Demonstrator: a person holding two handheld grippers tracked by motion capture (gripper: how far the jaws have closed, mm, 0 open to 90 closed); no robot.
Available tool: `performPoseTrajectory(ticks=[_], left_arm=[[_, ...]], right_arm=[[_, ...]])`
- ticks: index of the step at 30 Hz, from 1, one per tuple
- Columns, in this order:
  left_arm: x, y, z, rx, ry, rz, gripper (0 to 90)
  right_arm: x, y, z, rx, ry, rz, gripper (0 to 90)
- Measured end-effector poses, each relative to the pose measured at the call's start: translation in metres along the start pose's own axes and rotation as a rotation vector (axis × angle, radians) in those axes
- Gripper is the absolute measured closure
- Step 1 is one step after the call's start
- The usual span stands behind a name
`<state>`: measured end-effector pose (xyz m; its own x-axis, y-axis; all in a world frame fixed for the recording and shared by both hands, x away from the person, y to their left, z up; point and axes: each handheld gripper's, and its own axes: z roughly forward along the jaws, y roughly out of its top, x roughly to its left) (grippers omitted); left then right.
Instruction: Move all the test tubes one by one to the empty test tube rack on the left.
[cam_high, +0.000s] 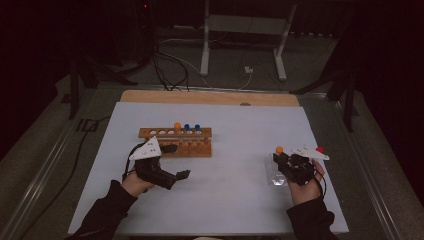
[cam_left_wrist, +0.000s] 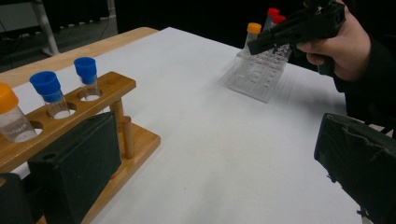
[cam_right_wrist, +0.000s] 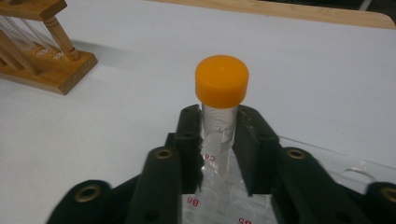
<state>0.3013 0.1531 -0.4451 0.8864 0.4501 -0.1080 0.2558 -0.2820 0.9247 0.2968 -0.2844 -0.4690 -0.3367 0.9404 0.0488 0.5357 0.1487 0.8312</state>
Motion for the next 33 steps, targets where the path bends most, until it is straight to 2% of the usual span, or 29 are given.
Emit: performPoseTrajectory(ticks=[6,13,18,26,29,33], left_arm=[[0.000,0.000,0.000,0.001,-0.001,-0.005,1.4],[0.000,0.000,0.000,0.005,-0.001,-0.005,1.4],[0.001,-0.001,0.001,0.008,-0.005,-0.007,1.4],[0.000,0.001,0.000,0.004,-0.011,-0.006,1.4],[-0.001,0.001,0.001,0.009,-0.022,-0.010,1.4],[-0.003,0.003,0.002,0.018,-0.025,-0.011,1.4]], right_arm=[[0.000,0.001,-0.001,-0.006,-0.008,-0.009,74.5],[0.001,0.007,-0.011,-0.050,-0.006,-0.016,74.7],[0.001,0.014,-0.022,-0.097,-0.005,-0.017,74.7],[0.007,0.029,-0.046,-0.180,-0.006,-0.047,74.8],[0.013,0.033,-0.054,-0.221,0.011,-0.067,74.8],[0.023,0.036,-0.055,-0.224,0.051,-0.101,74.7]])
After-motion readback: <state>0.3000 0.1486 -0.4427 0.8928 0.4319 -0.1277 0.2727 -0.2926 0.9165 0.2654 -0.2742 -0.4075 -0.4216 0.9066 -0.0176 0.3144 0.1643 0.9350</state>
